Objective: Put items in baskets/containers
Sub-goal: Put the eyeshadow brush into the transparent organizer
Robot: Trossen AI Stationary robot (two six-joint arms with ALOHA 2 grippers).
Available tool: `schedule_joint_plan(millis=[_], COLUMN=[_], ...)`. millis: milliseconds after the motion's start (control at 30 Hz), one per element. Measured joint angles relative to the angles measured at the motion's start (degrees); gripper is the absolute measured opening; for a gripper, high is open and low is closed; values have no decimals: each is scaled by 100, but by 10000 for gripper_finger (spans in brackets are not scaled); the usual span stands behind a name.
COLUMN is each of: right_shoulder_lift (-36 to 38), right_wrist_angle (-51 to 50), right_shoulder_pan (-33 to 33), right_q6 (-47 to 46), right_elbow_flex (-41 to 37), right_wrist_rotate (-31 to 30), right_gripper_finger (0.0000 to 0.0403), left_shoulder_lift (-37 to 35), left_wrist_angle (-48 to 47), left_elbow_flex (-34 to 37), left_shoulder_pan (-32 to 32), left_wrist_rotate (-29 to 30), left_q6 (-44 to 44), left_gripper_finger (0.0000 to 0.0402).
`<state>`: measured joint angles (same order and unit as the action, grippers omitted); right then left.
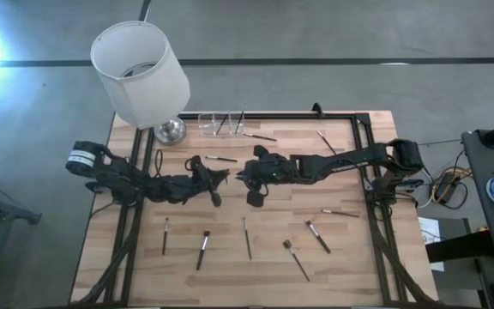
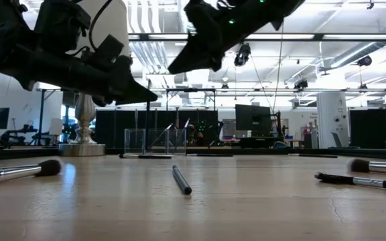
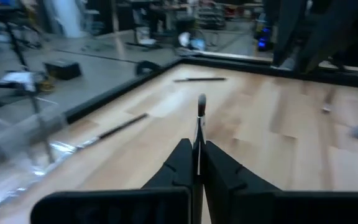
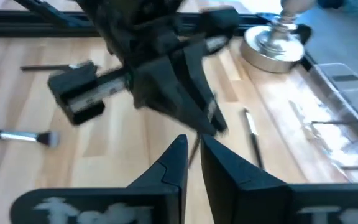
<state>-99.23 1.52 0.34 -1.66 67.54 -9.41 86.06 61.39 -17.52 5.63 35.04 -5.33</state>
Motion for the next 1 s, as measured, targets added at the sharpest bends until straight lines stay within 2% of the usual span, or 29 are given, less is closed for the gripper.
schedule_joint_plan(millis=[100,200,333,500,700,867,1000], right_shoulder_lift=[297,615,1029,1419,1601,1575,1575], right_wrist_angle=[282,979,2098,2786,2933,3093,3183], right_shoulder_pan=[18,50,57,55,55,55,55], right_q6=[2,-5,-12,-26,-96,-50,2], right_elbow_flex=[-449,-1092,-1947,-2624,-2866,-2871,-2875], right_wrist_rotate=[-148,-260,-267,-274,-275,-275,-275], right_gripper_finger=[47,35,13,9,9,9,8], left_shoulder_lift=[5,15,15,15,15,49,265], left_wrist_angle=[352,1124,2087,2415,2561,2625,2768], left_elbow_flex=[102,309,562,666,669,680,698], left_shoulder_pan=[-69,-271,-766,-1338,-1768,-2313,-2680], left_wrist_rotate=[273,576,559,245,174,-283,-312], left_q6=[349,804,1133,1370,1669,1566,1512], left_gripper_finger=[12,12,12,12,12,12,12])
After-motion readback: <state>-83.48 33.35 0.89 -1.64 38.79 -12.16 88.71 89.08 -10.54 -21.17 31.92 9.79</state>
